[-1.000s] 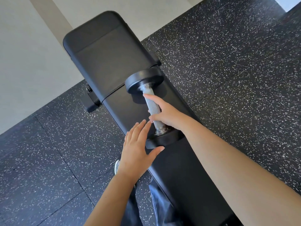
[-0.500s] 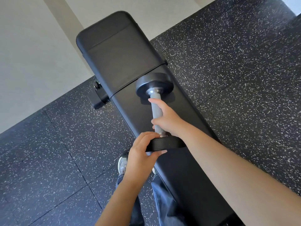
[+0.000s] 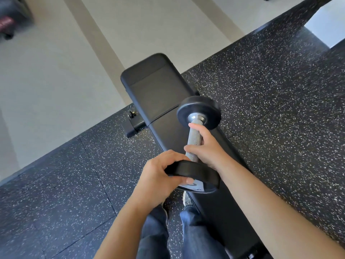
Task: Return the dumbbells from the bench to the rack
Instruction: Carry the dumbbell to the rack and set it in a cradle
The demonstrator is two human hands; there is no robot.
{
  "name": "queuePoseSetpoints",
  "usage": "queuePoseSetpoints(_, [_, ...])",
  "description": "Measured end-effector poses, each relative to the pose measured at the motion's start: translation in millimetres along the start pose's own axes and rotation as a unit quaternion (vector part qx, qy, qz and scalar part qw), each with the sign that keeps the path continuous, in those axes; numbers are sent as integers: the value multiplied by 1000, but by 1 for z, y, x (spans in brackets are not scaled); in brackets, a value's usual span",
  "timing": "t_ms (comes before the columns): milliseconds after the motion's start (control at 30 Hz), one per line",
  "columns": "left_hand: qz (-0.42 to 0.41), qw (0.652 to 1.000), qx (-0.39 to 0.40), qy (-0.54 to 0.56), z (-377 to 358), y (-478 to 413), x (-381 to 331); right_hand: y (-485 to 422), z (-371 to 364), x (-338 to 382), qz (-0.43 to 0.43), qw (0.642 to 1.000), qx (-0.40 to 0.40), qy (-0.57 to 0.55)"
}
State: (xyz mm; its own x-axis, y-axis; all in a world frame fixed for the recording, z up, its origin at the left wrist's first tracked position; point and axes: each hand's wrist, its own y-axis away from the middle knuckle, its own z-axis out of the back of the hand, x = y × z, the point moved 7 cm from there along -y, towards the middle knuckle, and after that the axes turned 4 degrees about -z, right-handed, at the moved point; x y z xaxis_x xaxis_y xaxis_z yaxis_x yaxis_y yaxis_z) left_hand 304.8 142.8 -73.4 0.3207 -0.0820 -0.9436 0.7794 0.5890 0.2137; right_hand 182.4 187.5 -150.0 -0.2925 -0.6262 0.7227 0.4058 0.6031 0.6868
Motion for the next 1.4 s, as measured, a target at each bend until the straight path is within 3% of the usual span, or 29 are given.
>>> queuePoseSetpoints(133, [-28, 999, 10, 25, 24, 19, -58, 46, -2, 43, 51, 998, 17, -41])
queuePoseSetpoints(333, [-83, 996, 3, -24, 53, 57, -145, 121, -17, 109, 106, 984, 90, -112])
queuePoseSetpoints(567, [-128, 986, -105, -17, 100, 121, -209, 191, -65, 190, 159, 956, 194, -150])
queuePoseSetpoints(733, [-160, 966, -201, 32, 132, 187, -225, 235, -117, 230, 242, 933, 261, -54])
queuePoseSetpoints(1067, [-119, 907, -404, 14, 171, 339, -183, 332, -254, 208, 318, 870, 353, 133])
queuePoseSetpoints(1400, [-24, 855, -518, -4, 196, 513, -137, 438, -409, 112, 271, 799, 491, 217])
